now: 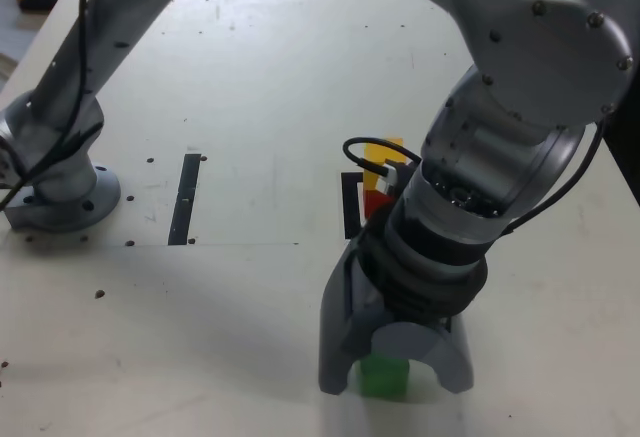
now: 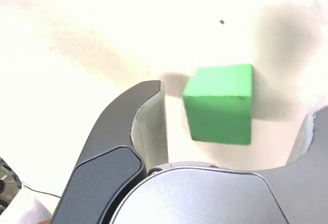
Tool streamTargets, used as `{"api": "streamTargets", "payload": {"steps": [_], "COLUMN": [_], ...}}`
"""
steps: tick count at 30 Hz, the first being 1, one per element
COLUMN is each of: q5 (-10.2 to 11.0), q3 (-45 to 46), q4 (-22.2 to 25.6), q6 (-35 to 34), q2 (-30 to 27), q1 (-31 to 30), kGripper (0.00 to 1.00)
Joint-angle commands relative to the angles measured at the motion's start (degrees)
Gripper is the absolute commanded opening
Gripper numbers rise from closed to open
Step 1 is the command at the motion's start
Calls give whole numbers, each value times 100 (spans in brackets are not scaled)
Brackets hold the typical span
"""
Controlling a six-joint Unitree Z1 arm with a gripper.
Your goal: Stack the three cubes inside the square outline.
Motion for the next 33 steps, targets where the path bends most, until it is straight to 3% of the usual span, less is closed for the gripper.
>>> {"api": "streamTargets", "payload": {"steps": [1,6,23,33], "q5": [-48,-115,-11,-29], "q3": [-43,-83,-43,-107], "q4": [-14,-44,-108,-187], "q6": [55,168,323,426], "q2": [69,125,136,125], "q1": [18,50,112,112], "kGripper": [88,79,30,26]}}
